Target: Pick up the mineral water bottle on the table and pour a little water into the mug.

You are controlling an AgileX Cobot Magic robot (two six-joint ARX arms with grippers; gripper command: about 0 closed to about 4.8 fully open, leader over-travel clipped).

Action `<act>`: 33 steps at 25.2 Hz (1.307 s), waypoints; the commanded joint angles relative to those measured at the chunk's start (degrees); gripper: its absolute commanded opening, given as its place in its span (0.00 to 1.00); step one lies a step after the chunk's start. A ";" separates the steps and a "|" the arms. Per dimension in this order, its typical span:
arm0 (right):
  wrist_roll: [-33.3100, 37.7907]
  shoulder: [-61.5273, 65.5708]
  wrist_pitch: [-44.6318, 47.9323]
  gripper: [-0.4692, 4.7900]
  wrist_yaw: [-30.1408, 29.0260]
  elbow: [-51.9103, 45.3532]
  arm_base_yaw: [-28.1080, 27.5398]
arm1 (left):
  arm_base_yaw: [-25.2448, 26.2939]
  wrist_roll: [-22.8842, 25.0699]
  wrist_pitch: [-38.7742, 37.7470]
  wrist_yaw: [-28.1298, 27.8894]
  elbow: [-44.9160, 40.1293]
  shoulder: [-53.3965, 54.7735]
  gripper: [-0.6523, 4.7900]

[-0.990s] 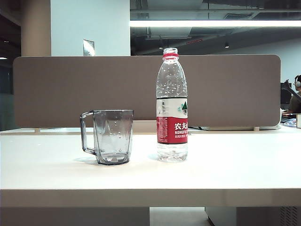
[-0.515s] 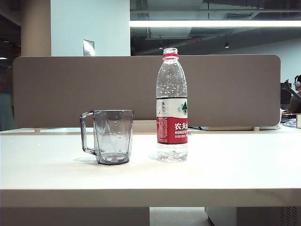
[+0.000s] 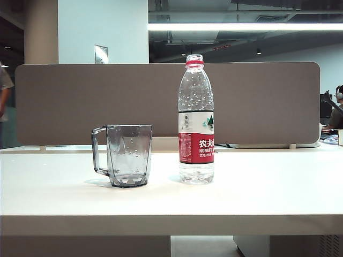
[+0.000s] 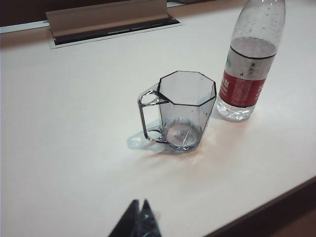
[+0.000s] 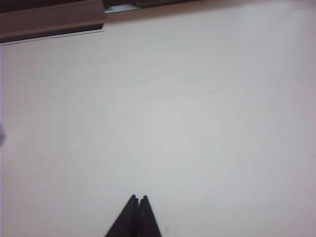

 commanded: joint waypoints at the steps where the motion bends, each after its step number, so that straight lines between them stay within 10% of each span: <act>1: -4.94 0.07 -0.24 0.09 -2.56 -0.09 0.07 | 0.07 0.02 0.61 0.17 0.28 0.04 0.11; 16: -9.20 0.00 0.17 0.09 0.46 -0.09 -0.07 | 1.20 0.00 0.44 0.39 0.28 -2.89 0.11; 23: -9.20 0.00 0.17 0.09 0.46 -0.09 -0.04 | 11.30 0.77 1.36 -1.05 -0.04 -4.13 0.11; 33: -9.20 0.00 0.17 0.09 0.46 -0.09 -0.07 | 17.77 -2.49 32.76 -1.79 -14.69 -11.76 0.11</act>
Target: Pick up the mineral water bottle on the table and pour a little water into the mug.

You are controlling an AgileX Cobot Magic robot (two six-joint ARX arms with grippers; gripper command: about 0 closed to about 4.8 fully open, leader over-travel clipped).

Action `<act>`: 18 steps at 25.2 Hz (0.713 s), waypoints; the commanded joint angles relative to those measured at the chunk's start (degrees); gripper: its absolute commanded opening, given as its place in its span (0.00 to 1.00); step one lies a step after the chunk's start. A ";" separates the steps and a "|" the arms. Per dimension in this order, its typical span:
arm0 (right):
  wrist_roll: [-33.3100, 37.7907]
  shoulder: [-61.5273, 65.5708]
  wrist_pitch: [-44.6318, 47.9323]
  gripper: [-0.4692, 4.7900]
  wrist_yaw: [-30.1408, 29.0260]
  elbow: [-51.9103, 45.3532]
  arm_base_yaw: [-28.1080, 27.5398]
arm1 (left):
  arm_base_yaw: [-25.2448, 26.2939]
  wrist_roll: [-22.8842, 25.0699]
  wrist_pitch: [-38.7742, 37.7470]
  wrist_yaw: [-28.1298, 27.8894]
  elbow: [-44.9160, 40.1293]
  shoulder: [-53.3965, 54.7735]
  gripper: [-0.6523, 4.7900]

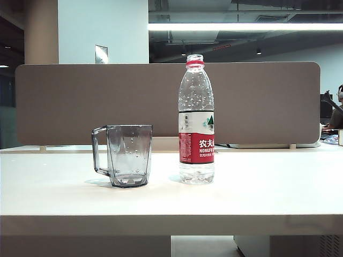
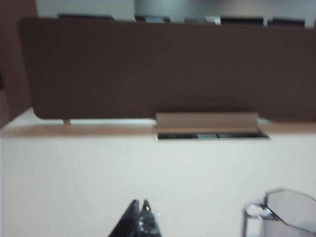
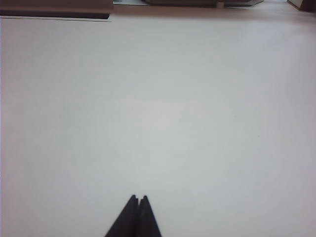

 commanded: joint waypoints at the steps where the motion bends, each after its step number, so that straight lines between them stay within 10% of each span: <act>1: -0.13 -0.02 0.28 0.09 0.15 -0.09 0.00 | 1.31 -0.74 10.86 2.54 -4.57 -0.48 0.11; 18: -0.13 -0.04 0.28 0.09 0.15 -0.09 0.00 | 7.67 -2.73 -2.08 4.52 -9.20 -2.21 0.11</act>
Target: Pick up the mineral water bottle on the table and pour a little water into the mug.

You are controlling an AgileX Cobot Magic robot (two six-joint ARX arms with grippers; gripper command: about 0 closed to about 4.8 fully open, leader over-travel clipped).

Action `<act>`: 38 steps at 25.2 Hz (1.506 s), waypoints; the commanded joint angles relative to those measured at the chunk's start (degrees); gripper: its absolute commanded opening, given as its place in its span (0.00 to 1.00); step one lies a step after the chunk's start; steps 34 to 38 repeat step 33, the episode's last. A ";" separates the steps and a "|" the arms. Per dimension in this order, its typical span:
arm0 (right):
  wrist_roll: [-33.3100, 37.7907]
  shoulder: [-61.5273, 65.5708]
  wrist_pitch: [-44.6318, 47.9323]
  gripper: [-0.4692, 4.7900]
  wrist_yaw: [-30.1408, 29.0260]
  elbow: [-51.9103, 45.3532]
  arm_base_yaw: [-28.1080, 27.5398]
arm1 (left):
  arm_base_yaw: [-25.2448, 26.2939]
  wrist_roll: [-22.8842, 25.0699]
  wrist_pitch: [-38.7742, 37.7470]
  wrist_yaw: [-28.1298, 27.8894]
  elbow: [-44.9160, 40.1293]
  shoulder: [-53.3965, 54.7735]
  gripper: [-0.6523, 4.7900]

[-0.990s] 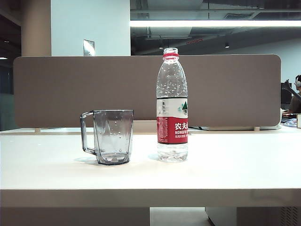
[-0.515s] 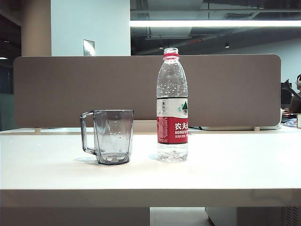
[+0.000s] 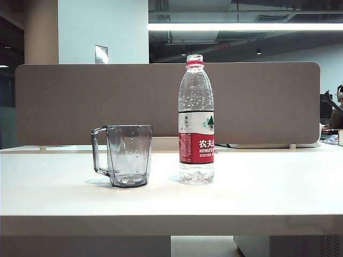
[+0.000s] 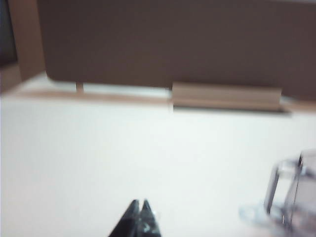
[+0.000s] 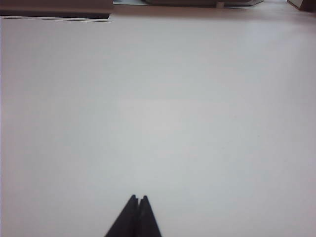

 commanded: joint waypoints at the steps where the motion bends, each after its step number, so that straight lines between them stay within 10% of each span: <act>1: -0.13 -0.04 0.28 0.09 0.15 -0.09 0.00 | 0.07 -0.04 -4.44 0.00 0.31 0.04 0.11; 38: -0.13 -0.04 0.28 0.09 0.15 -0.09 0.00 | 0.07 2.93 -13.35 -0.11 0.31 0.04 0.11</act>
